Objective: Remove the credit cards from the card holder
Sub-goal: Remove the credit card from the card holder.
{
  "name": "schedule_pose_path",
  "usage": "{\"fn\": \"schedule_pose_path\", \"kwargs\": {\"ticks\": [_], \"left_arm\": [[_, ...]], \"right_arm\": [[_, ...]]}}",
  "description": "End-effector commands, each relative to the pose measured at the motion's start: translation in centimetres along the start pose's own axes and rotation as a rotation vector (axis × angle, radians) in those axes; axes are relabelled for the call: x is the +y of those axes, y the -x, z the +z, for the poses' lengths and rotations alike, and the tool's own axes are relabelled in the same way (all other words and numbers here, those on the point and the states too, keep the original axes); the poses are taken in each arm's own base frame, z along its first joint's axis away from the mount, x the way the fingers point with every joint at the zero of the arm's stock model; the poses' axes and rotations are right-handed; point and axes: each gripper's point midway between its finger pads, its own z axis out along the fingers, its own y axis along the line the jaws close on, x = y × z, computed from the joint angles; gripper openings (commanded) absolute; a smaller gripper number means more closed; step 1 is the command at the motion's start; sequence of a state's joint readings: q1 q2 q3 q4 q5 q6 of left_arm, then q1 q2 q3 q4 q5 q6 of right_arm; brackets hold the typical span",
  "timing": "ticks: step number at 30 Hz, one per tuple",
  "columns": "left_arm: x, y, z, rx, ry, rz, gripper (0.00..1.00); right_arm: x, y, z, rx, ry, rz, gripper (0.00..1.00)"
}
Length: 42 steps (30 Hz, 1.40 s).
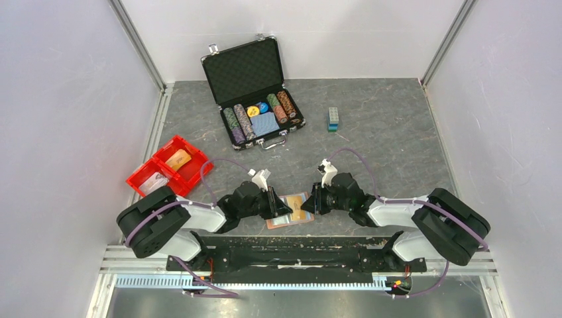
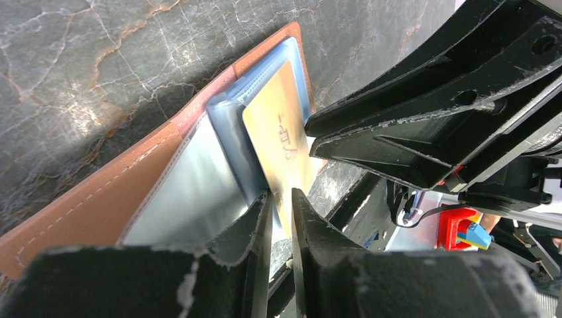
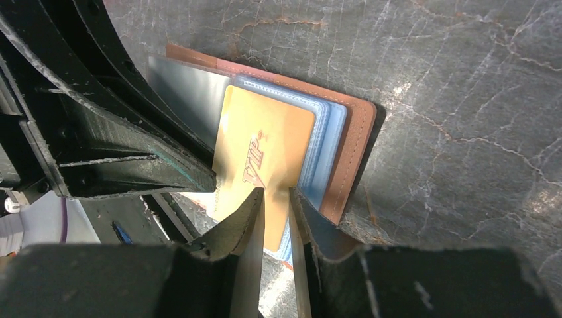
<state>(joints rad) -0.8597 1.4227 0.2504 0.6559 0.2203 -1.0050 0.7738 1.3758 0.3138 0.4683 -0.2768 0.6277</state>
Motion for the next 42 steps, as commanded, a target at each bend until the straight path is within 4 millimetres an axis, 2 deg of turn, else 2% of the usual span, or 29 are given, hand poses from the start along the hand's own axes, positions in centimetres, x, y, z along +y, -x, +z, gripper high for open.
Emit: {"fn": "schedule_pose_path", "kwargs": {"ticks": [1,7,9,13,18,27,35,42], "left_arm": [[-2.8,1.4,0.5,-0.039,-0.100,-0.015,0.23],[-2.7,1.2,0.8,-0.035,-0.107,-0.024,0.24],[-2.8,1.2,0.8,-0.032,-0.115,-0.028,0.19],[-2.9,1.0,0.5,-0.028,-0.124,-0.042,0.10],[-2.4,1.0,-0.2,-0.047,-0.116,-0.058,0.06],[-2.0,1.0,-1.1,0.003,-0.120,-0.130,0.05],[-1.3,0.7,-1.8,0.017,-0.075,-0.090,0.06],[0.6,1.2,-2.7,0.011,0.088,-0.046,0.08]], "right_arm": [[-1.6,-2.9,-0.3,0.082,-0.042,0.035,0.22],[-0.5,-3.4,-0.4,0.083,0.031,0.082,0.22],[-0.5,-3.6,-0.4,0.085,0.036,0.093,0.21],[-1.9,-3.9,-0.5,0.084,-0.025,0.121,0.20],[-2.8,-4.0,-0.8,0.073,-0.050,0.161,0.19],[-3.4,-4.2,-1.0,0.078,-0.065,0.167,0.19],[-3.6,-4.1,-1.0,0.076,-0.067,0.168,0.19],[-3.4,-4.0,-0.9,0.076,-0.059,0.166,0.19]]}}
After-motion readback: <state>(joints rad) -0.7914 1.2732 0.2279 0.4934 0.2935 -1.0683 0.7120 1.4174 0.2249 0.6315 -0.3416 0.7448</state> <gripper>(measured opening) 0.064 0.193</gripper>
